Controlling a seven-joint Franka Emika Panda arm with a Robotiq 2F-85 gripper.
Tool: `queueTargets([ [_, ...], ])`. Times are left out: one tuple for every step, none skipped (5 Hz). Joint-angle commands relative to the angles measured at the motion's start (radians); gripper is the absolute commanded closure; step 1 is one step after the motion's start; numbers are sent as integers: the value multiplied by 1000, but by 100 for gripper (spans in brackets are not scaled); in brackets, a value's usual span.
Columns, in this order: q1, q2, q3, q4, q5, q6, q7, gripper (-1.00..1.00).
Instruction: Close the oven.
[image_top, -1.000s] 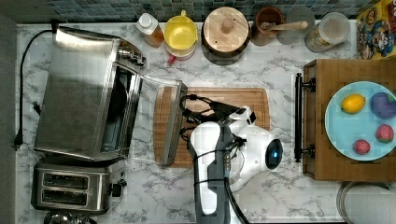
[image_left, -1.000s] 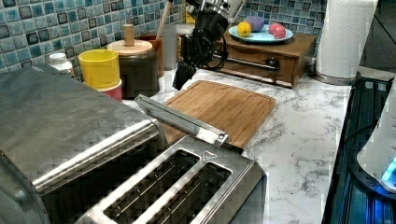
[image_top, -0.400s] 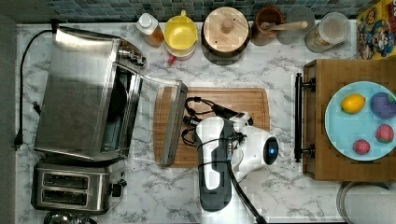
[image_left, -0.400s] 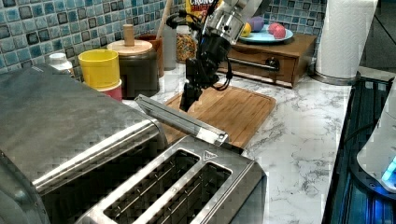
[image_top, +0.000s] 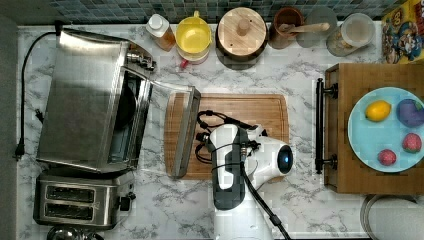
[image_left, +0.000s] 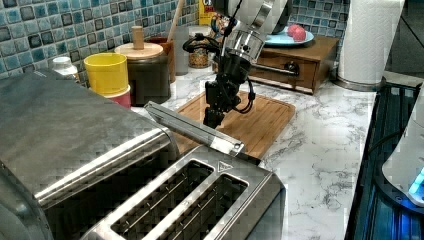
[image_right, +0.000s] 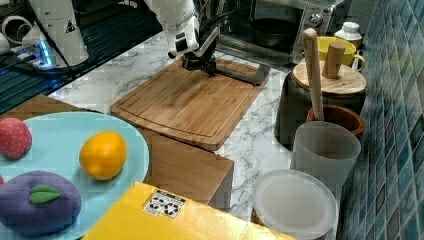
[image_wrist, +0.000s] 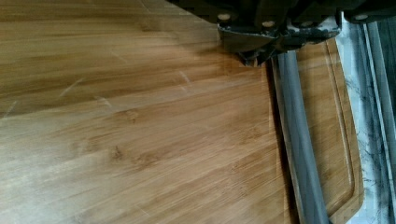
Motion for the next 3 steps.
queueTargets([
  [14, -139, 47, 53, 116, -66, -61, 100],
  [43, -107, 70, 67, 100, -20, -19, 100],
  [36, -88, 81, 100, 50, -61, 41, 100],
])
